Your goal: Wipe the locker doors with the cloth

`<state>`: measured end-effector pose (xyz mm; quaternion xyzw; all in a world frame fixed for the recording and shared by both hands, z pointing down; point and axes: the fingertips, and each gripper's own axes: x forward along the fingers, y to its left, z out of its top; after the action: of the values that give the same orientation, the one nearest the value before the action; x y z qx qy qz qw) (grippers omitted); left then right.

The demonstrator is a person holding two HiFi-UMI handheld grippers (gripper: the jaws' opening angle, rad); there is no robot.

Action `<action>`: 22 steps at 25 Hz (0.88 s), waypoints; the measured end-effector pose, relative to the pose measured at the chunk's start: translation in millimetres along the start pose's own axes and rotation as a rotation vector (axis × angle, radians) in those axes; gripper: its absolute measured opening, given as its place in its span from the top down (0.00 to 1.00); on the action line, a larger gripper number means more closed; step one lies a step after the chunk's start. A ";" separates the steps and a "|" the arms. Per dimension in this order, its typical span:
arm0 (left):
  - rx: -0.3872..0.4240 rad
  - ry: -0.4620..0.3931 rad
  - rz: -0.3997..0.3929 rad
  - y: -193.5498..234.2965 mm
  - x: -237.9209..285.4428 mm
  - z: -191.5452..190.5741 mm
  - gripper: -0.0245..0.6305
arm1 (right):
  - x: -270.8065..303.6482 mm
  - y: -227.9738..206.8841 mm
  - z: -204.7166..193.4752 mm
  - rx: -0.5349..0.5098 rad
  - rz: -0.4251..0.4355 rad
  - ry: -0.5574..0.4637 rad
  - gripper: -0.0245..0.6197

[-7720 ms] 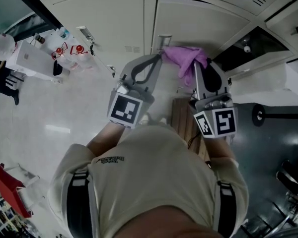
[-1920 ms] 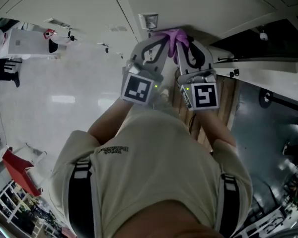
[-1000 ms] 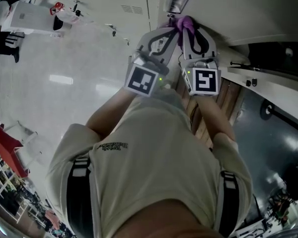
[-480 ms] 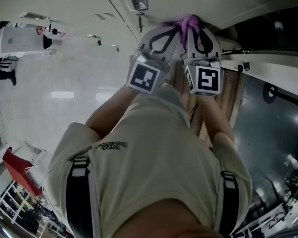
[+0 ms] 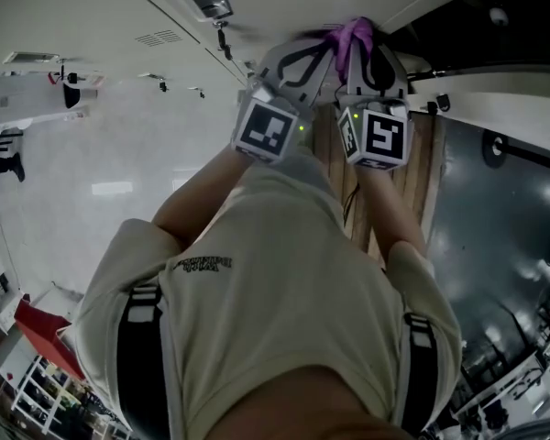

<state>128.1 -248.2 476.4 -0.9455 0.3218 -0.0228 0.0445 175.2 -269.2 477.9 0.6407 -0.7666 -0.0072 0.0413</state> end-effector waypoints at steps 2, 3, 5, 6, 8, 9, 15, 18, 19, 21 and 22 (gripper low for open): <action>0.003 0.001 -0.001 0.1 0.6 0.2 0.96 | -1.2 -1.7 0.3 0.008 -0.001 -0.002 0.89; 0.007 0.001 -0.001 0.2 0.3 0.9 0.96 | -1.9 -2.0 0.7 0.010 0.002 -0.002 0.89; 0.013 0.002 0.001 0.6 -1.6 3.6 0.96 | -3.5 -1.5 2.9 0.019 0.011 -0.003 0.89; 0.014 0.002 0.004 1.5 -3.3 5.4 0.96 | -4.6 -0.5 5.0 0.030 0.018 -0.005 0.89; 0.015 0.003 0.015 4.8 -7.9 10.1 0.96 | -6.6 2.9 11.5 0.051 0.037 -0.011 0.89; 0.017 0.005 0.023 7.0 -10.5 13.5 0.96 | -7.5 4.8 16.3 0.055 0.047 -0.016 0.89; 0.051 0.016 0.073 18.2 -29.4 43.8 0.96 | -18.3 19.4 62.6 0.058 0.107 -0.056 0.89; 0.068 0.015 0.097 20.9 -38.7 62.5 0.96 | -24.0 26.2 86.0 0.052 0.130 -0.070 0.89; 0.069 0.010 0.101 20.8 -41.9 70.2 0.96 | -26.3 28.0 93.9 0.049 0.137 -0.075 0.89; 0.072 -0.006 0.111 20.5 -48.4 86.4 0.96 | -31.2 31.3 110.1 0.043 0.152 -0.086 0.89; 0.072 -0.014 0.116 20.8 -51.9 95.0 0.96 | -33.7 33.0 118.4 0.040 0.160 -0.093 0.89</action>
<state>81.2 -226.4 379.1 -0.9231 0.3748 -0.0252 0.0821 140.2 -235.1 360.2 0.5772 -0.8164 -0.0182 -0.0069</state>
